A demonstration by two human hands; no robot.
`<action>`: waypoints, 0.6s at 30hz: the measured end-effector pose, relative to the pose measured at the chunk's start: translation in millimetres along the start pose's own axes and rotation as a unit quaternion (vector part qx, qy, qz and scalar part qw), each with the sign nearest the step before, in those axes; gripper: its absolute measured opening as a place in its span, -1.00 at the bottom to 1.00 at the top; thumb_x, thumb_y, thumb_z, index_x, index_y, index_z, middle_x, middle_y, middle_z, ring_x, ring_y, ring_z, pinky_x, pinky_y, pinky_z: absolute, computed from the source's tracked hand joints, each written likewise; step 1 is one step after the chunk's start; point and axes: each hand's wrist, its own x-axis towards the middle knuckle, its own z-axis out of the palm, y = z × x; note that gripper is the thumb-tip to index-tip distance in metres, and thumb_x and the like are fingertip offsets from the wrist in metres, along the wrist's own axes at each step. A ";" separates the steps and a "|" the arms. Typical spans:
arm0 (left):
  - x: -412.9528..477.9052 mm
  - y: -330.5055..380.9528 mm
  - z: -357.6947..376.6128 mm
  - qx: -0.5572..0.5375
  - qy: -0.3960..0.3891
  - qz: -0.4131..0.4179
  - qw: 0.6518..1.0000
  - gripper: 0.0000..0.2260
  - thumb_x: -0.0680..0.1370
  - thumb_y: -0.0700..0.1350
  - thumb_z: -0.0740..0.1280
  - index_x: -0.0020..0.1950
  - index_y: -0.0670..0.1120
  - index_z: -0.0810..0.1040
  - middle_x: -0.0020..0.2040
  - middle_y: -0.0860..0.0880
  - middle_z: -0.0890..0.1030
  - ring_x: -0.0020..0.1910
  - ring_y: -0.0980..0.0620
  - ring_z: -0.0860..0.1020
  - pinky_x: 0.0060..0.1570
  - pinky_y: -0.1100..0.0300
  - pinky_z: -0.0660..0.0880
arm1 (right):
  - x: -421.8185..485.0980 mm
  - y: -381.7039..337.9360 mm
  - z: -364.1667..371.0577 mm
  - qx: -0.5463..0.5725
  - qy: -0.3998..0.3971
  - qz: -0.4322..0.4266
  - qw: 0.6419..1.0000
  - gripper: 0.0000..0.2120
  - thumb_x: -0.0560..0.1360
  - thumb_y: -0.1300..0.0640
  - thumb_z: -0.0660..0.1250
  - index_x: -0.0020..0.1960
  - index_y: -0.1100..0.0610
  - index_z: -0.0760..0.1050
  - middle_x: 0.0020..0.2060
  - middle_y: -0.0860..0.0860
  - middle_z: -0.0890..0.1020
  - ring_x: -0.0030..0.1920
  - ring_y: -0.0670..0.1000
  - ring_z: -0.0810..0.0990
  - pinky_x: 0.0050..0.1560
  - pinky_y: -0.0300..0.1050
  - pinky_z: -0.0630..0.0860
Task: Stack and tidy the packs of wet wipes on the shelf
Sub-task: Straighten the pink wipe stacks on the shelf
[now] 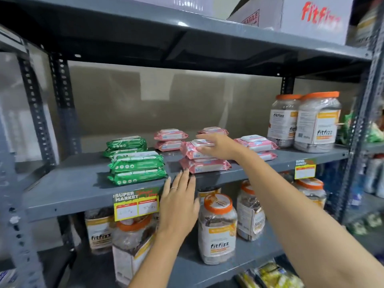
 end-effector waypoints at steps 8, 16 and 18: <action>-2.3 0.4 14.0 -0.006 0.058 0.006 0.998 -0.47 0.38 -0.05 0.46 0.32 -0.17 0.51 0.32 -0.13 0.53 0.29 -0.09 0.49 0.33 -0.09 0.32 | -1.5 6.7 17.3 -0.024 0.012 -0.001 1.000 -0.51 0.57 -0.20 0.09 0.48 -0.14 0.25 0.47 0.11 0.28 0.41 0.17 0.36 0.38 0.17 0.33; -2.1 1.6 18.7 -0.017 0.048 -0.006 0.999 -0.47 0.42 -0.06 0.42 0.37 -0.16 0.47 0.35 -0.12 0.50 0.33 -0.09 0.45 0.38 -0.08 0.28 | -0.5 14.0 32.5 -0.023 0.033 -0.013 0.999 -0.52 0.56 -0.24 0.03 0.45 -0.19 0.24 0.48 0.06 0.23 0.45 0.16 0.25 0.39 0.23 0.29; -2.9 1.3 20.0 -0.016 0.047 -0.003 0.999 -0.46 0.42 -0.07 0.41 0.38 -0.16 0.46 0.36 -0.12 0.49 0.34 -0.09 0.44 0.39 -0.07 0.25 | -0.5 14.5 31.6 -0.027 0.034 -0.014 0.999 -0.51 0.56 -0.25 0.01 0.46 -0.20 0.22 0.48 0.07 0.22 0.45 0.16 0.25 0.38 0.24 0.29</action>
